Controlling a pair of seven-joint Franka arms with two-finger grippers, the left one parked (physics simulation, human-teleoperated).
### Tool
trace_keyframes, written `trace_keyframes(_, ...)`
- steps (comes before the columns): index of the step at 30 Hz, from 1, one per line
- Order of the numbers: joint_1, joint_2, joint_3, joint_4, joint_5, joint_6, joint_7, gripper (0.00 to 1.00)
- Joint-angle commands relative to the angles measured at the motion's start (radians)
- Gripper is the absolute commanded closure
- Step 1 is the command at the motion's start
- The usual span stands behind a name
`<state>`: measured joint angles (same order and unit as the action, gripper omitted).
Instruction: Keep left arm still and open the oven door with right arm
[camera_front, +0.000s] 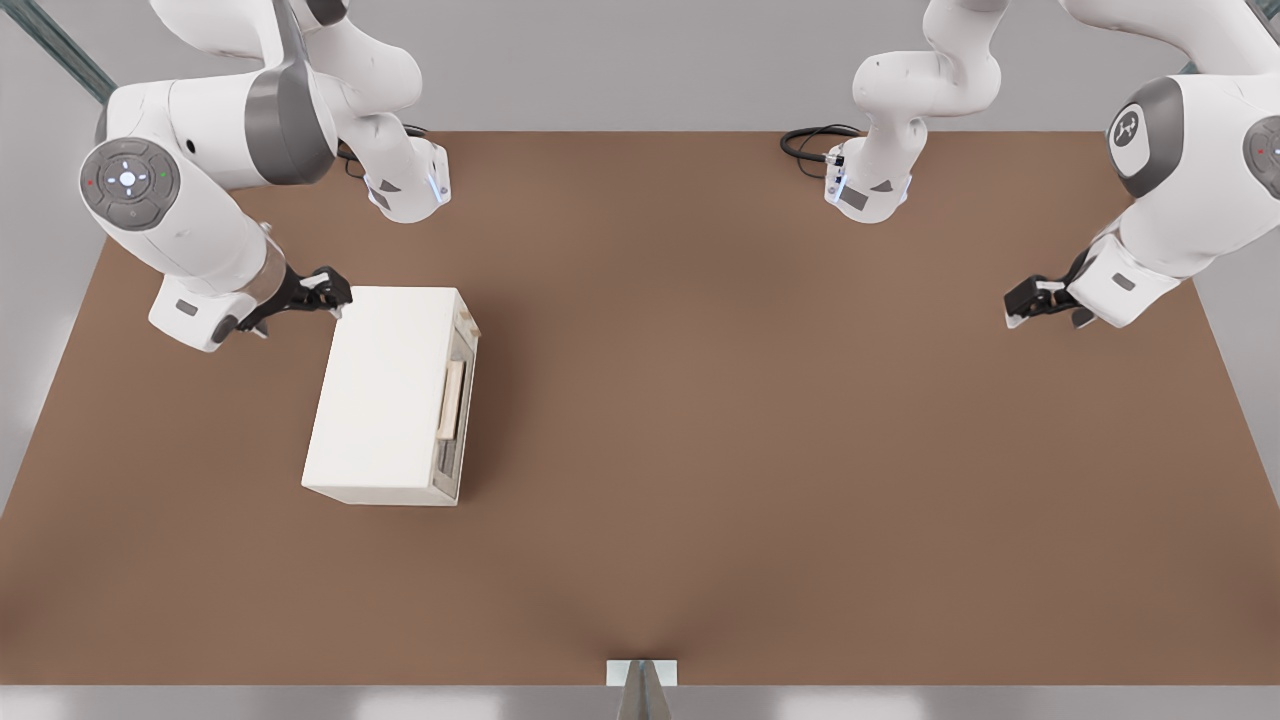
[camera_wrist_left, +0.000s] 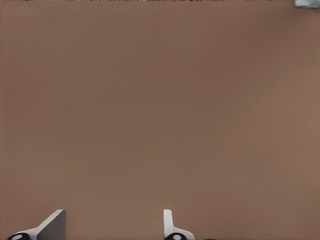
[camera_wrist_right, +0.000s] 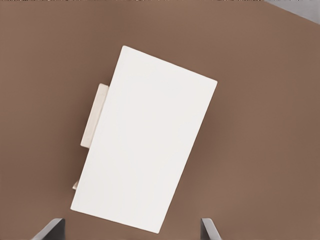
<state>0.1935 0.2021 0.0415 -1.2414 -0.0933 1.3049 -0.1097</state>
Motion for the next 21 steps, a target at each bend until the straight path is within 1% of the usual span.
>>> trace_keyframes(1,0.001,-0.001,0.0,0.0,0.0,0.023,-0.034,0.0)
trace_keyframes(3,0.006,0.01,0.006,0.0,0.0,0.02,-0.034,0.0)
trace_keyframes(4,0.044,0.034,0.012,0.0,-0.025,0.011,-0.047,0.0)
trace_keyframes(5,0.107,0.075,0.023,0.0,-0.143,0.011,-0.122,0.0)
trace_keyframes(6,0.185,0.138,0.021,0.028,-0.276,-0.01,-0.127,1.0)
trace_keyframes(7,0.233,0.215,0.02,0.045,-0.293,-0.01,-0.104,1.0)
trace_keyframes(8,0.251,0.26,0.023,0.053,-0.305,0.03,0.016,1.0)
trace_keyframes(9,0.27,0.295,0.02,0.05,-0.416,0.014,0.143,1.0)
trace_keyframes(10,0.285,0.339,0.021,0.03,-0.502,-0.096,0.197,1.0)
trace_keyframes(12,0.351,0.396,0.0,0.022,-0.533,-0.085,0.441,1.0)
trace_keyframes(13,0.421,0.399,-0.064,0.023,-0.536,-0.085,0.473,1.0)
trace_keyframes(16,0.478,0.405,-0.072,0.025,-0.536,-0.095,0.593,1.0)
trace_keyframes(18,0.486,0.424,-0.086,0.028,-0.537,-0.084,0.647,1.0)
trace_keyframes(21,0.514,0.456,-0.086,0.03,-0.537,-0.084,0.725,1.0)
